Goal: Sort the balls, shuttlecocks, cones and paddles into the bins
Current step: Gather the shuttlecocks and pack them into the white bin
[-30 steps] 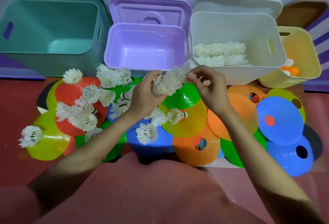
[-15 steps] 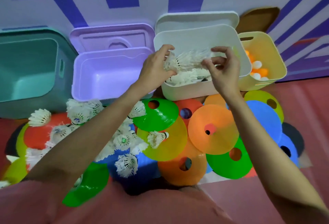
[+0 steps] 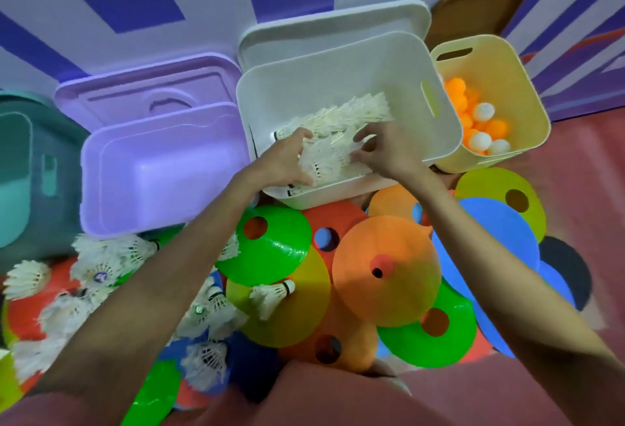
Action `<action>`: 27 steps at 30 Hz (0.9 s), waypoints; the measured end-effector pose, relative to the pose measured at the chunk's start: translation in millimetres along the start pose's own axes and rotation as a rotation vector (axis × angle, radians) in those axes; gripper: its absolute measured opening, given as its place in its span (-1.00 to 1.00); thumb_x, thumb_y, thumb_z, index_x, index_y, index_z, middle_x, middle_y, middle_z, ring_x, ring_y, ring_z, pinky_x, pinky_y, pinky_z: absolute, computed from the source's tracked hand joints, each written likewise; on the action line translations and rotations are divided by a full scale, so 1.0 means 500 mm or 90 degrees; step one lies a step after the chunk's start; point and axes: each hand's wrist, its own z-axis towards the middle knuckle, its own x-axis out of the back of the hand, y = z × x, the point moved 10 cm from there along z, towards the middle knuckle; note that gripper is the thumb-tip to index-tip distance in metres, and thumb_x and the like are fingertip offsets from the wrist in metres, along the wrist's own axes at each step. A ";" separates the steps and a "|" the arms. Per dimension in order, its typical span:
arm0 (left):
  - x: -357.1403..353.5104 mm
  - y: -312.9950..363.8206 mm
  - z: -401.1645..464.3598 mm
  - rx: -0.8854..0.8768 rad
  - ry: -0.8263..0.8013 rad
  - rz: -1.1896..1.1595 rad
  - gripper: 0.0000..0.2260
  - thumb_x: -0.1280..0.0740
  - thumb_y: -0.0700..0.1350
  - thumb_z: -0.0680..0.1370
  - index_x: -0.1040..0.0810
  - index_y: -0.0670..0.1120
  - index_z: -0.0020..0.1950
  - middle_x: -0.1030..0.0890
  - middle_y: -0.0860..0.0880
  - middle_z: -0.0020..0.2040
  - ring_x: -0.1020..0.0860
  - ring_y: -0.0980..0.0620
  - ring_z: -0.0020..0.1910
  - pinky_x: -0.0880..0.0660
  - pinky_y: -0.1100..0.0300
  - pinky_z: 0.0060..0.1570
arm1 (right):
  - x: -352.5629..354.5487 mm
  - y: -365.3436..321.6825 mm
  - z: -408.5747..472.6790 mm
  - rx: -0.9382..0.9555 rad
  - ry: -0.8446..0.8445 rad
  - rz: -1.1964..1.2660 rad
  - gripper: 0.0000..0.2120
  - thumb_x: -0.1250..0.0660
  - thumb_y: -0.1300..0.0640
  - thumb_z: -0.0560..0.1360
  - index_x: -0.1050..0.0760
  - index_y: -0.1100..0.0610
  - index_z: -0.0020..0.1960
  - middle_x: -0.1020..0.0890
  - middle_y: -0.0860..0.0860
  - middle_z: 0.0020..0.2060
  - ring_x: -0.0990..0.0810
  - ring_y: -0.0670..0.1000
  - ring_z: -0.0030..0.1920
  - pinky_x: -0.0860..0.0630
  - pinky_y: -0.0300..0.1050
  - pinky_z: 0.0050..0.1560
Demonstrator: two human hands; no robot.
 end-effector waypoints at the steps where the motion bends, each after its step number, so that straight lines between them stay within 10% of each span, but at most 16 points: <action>1: -0.015 -0.003 0.006 0.009 -0.033 0.014 -0.26 -0.52 -0.21 0.36 -0.21 -0.08 0.44 -0.46 -0.16 0.11 -0.48 -0.08 0.01 -0.42 0.17 -0.05 | -0.011 -0.001 0.011 0.008 -0.024 -0.028 -0.80 -0.43 0.23 0.39 -0.59 0.22 0.01 -0.57 0.07 -0.20 -0.58 0.05 -0.13 -0.45 -0.16 -0.16; 8: -0.065 -0.034 0.036 0.035 -0.158 0.124 -0.41 -0.47 -0.17 0.40 -0.32 -0.10 0.38 -0.45 -0.09 -0.10 -0.43 -0.03 -0.11 -0.35 0.15 -0.17 | -0.083 0.000 0.053 0.002 -0.203 -0.174 -0.86 -0.35 0.31 0.40 -0.59 0.24 -0.05 -0.64 0.15 -0.11 -0.61 0.16 -0.08 -0.59 0.05 -0.05; 14: -0.069 -0.036 0.047 0.052 -0.172 0.142 -0.33 -0.50 -0.19 0.38 -0.29 -0.13 0.42 -0.47 -0.13 0.11 -0.45 -0.05 0.01 -0.38 0.20 -0.08 | -0.113 0.019 0.052 0.003 -0.297 -0.286 -0.80 -0.25 0.29 0.46 -0.54 0.21 0.05 -0.63 0.14 -0.06 -0.61 0.16 -0.07 -0.44 -0.07 -0.18; 27: -0.031 -0.021 0.000 0.076 -0.159 0.175 -0.22 -0.48 -0.18 0.44 -0.10 -0.12 0.54 -0.34 -0.14 0.45 -0.37 -0.08 0.37 -0.31 0.24 0.20 | -0.080 0.005 0.022 0.010 -0.311 -0.296 -0.58 -0.10 -0.07 0.62 -0.34 0.23 0.31 -0.48 0.17 0.26 -0.47 0.17 0.21 -0.42 0.07 0.21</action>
